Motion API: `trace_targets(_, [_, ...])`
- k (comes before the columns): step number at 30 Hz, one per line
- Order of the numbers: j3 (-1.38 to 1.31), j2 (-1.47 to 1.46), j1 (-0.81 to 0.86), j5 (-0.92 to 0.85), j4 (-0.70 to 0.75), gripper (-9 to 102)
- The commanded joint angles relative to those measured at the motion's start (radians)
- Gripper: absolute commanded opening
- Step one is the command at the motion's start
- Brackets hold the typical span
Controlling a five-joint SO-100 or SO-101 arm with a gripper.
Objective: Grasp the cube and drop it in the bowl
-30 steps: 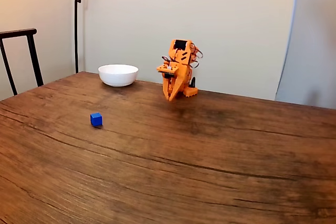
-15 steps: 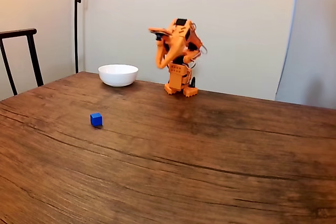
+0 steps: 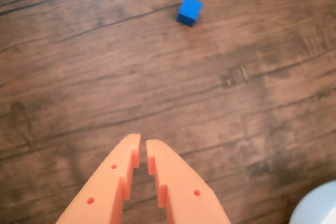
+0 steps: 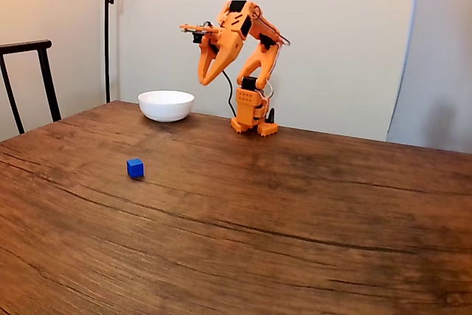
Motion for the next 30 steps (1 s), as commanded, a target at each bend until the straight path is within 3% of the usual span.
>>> trace_targets(1, [-0.098, -0.069, 0.002, -0.003, -0.038, 0])
trace_targets(18, [-0.140, -0.414, -0.020, -0.005, -0.393, 0])
trace_targets(30, [-0.140, -0.581, -0.020, -0.115, -0.525, 0])
